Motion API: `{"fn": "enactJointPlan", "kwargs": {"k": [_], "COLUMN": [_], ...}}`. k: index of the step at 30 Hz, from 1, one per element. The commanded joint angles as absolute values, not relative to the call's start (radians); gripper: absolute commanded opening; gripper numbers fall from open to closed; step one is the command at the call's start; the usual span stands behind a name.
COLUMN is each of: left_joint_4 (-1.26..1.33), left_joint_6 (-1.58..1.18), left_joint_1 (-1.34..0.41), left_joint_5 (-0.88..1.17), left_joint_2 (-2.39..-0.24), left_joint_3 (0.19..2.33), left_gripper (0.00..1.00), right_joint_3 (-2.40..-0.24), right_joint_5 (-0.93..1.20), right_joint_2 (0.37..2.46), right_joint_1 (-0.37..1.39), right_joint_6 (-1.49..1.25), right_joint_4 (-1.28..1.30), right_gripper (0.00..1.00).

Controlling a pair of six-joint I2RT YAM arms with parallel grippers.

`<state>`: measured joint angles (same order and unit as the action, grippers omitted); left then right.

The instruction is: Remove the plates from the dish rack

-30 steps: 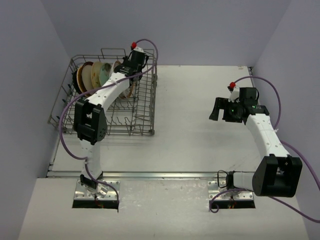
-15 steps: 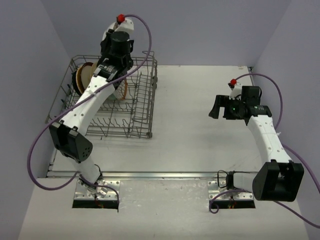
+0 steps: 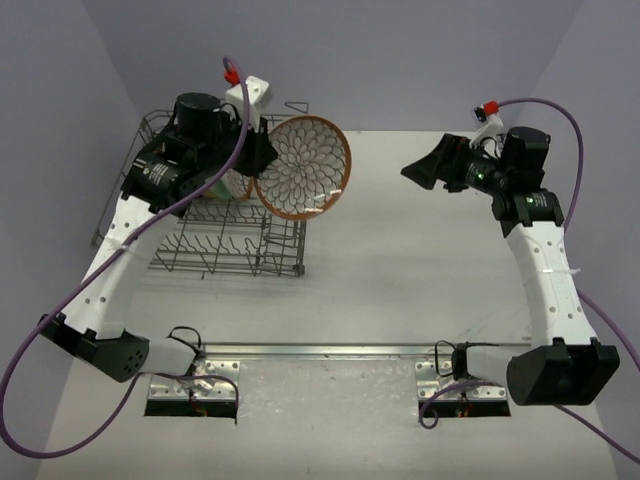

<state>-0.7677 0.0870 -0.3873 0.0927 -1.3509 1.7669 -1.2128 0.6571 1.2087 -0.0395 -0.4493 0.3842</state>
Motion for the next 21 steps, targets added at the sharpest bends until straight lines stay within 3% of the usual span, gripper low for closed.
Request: {"fn": "enactJointPlan", "kwargs": {"k": [1, 18, 21], "left_joint_4": [-0.718, -0.745, -0.747], "left_joint_6": [0.013, 0.025, 0.032], "left_joint_1": [-0.385, -0.387, -0.387], "left_joint_5": [0.485, 0.685, 0.701], "left_joint_2": [-1.328, -1.461, -1.469], "left_joint_3": [1.726, 1.717, 1.727], "left_gripper": [0.0, 0.0, 0.0], "right_joint_3": [-1.316, -1.267, -1.257], "right_joint_5": [0.778, 0.756, 0.742], "right_joint_2": [1.27, 1.319, 1.338], "right_joint_1": [-0.018, 0.286, 0.327], "right_joint_6": [-0.601, -0.332, -0.269], "right_joint_4": [0.276, 0.337, 0.361], "right_gripper": [0.99, 0.89, 0.8]}}
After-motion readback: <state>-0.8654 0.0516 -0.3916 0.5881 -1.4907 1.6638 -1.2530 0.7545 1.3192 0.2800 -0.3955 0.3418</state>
